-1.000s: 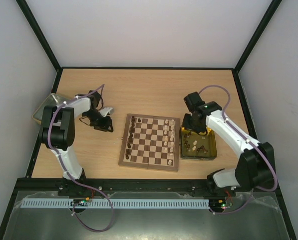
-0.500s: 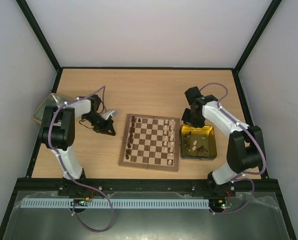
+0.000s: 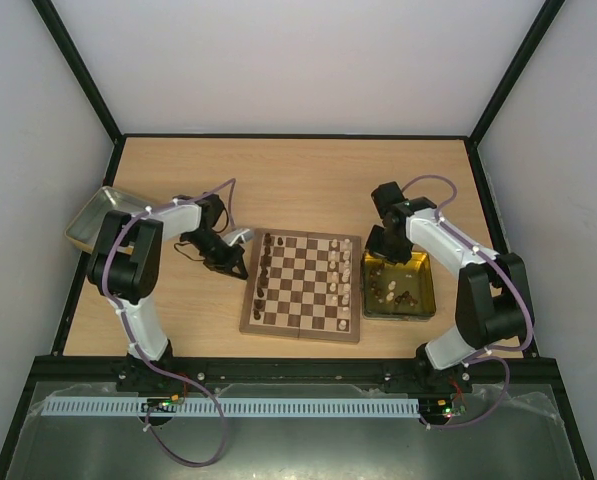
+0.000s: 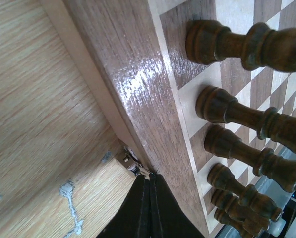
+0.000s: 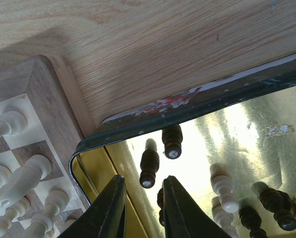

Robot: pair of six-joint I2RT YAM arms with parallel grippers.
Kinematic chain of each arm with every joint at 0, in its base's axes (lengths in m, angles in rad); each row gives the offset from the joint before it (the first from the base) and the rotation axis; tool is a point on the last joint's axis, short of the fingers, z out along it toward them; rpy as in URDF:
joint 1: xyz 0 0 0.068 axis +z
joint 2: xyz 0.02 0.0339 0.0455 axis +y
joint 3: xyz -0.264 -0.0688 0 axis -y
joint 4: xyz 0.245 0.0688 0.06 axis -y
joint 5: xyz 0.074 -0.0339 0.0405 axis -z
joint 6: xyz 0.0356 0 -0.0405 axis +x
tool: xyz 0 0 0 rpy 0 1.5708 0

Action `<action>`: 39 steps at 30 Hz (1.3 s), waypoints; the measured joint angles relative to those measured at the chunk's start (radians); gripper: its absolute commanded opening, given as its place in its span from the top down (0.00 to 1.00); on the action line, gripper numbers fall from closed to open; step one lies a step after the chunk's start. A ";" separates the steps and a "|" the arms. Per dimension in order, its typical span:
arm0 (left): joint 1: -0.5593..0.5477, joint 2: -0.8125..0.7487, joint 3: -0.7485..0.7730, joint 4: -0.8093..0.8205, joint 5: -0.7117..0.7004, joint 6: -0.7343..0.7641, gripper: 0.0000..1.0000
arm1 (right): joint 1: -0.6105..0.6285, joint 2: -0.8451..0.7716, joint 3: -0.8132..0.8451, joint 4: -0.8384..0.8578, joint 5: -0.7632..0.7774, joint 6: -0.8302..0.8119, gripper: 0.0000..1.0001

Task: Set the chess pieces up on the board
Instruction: Pick up the chess piece from the storage box.

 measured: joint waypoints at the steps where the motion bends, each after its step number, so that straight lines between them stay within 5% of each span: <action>1: -0.005 0.000 0.000 0.000 0.001 0.000 0.98 | 0.000 0.000 -0.003 0.000 0.000 0.000 0.80; 12: -0.010 0.000 0.000 0.005 -0.010 -0.011 0.97 | -0.011 -0.005 -0.034 0.014 0.003 -0.002 0.80; 21: 0.028 0.000 0.000 0.012 -0.074 -0.039 0.77 | -0.035 -0.005 -0.061 0.027 0.005 -0.008 0.80; 39: 0.071 0.000 0.000 0.065 -0.150 -0.049 0.80 | -0.042 0.091 -0.061 0.090 0.004 -0.028 0.86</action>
